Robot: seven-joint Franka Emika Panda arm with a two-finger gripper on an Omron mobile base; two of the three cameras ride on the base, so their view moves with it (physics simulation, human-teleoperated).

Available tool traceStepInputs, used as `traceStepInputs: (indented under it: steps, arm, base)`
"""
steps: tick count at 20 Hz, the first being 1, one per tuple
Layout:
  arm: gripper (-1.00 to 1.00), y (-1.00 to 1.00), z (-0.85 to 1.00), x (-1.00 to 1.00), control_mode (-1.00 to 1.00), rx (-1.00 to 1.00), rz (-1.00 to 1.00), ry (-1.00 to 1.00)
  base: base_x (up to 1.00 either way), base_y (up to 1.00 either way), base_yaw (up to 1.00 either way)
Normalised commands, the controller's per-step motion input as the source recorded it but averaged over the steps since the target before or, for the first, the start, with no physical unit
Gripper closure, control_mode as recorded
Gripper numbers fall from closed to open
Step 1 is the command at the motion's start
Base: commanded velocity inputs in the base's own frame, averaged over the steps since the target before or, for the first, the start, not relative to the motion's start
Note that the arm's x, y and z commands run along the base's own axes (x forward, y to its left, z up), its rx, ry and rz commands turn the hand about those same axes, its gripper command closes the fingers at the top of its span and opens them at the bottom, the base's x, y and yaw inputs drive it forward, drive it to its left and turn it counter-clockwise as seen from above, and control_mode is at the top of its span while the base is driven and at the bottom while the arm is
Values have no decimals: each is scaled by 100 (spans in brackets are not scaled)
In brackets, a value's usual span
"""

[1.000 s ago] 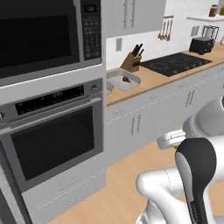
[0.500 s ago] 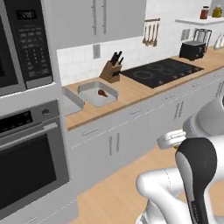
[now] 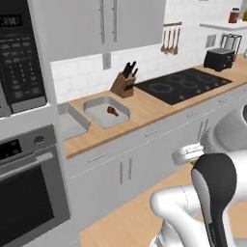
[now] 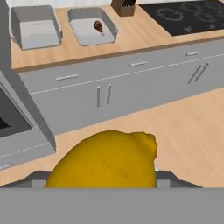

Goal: Place one lemon and one chicken drumstick in each tupperware on the nearby counter, to pack two identical lunches.

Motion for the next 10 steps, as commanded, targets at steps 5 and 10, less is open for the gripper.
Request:
traceStepInputs:
  steps: [5,10]
  arm:
    - [100,0,0,0,100,0,0,0]
    - [100,0,0,0,100,0,0,0]
  base:
    - [100,-59,29]
    - [100,-37,32]
